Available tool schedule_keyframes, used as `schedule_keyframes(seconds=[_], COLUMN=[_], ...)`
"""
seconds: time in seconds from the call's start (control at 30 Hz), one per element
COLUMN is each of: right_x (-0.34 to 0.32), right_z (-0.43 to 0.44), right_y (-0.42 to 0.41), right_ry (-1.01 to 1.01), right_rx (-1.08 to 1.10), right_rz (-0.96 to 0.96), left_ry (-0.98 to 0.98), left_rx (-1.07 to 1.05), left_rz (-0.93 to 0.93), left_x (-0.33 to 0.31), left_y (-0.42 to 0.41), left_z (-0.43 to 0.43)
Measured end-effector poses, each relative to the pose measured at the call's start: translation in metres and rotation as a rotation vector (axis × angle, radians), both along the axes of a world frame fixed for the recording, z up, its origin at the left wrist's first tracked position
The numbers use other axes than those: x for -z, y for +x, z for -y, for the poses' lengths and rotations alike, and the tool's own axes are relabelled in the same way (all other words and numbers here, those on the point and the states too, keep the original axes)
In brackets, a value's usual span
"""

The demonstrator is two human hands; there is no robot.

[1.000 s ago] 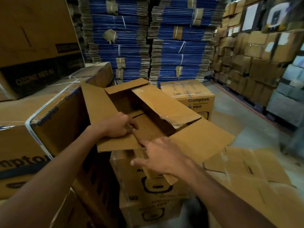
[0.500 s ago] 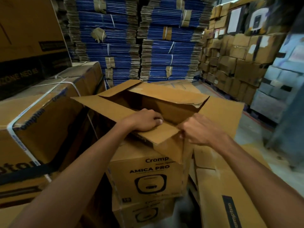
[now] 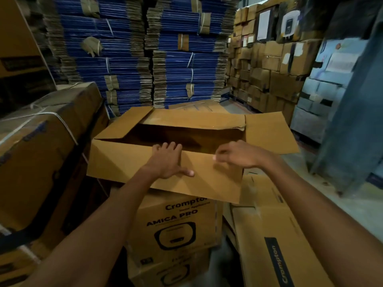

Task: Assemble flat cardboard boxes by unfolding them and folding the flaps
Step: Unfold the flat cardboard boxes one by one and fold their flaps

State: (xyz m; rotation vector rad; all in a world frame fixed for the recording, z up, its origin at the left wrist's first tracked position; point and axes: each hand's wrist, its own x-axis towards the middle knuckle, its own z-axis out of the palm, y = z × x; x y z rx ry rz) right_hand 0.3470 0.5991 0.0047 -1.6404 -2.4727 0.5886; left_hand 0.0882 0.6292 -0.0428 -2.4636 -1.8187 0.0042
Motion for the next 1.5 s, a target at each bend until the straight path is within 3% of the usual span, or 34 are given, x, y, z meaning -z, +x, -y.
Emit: schedule_keyframes(seconds=[0.1,0.23,0.4,0.63,0.93,1.1,1.2,1.33,1.5], right_x=[0.019,0.029,0.028,0.048,0.077,0.078,0.074,0.052,0.024], right_z=[-0.005,-0.009,-0.016,-0.002,-0.013,-0.013,-0.015,-0.019,-0.032], right_y=[-0.025,-0.015,0.011,-0.073,-0.065,-0.056,-0.042,-0.034,-0.058], right_ry=[0.103,0.216,0.32,0.389,0.594,0.649,0.59,0.329,0.102], right_rx=[0.053,0.1,0.142,-0.077,0.026,0.057,0.098,0.163,0.135], right_rz=[0.15,0.137,0.195,-0.029,-0.119,-0.183,-0.203,-0.218,-0.017], left_ry=[0.076,0.075,-0.022,-0.042,0.486,0.29,0.16,-0.024,-0.084], left_rx=[0.005,0.049,-0.188,-0.273,-0.373,-0.575,-0.619,-0.697,-0.894], left_rz=[0.031,0.034,0.097,0.25,0.225,0.18,0.208,0.289,0.43], left_x=[0.011,0.006,0.004,-0.003,-0.046,-0.031,-0.017,-0.009,-0.011], left_y=[0.029,0.03,-0.029,-0.025,-0.114,-0.149,-0.146,-0.139,-0.107], left_z=[0.009,0.014,0.022,0.032,0.057,0.07,0.071,0.067,0.054])
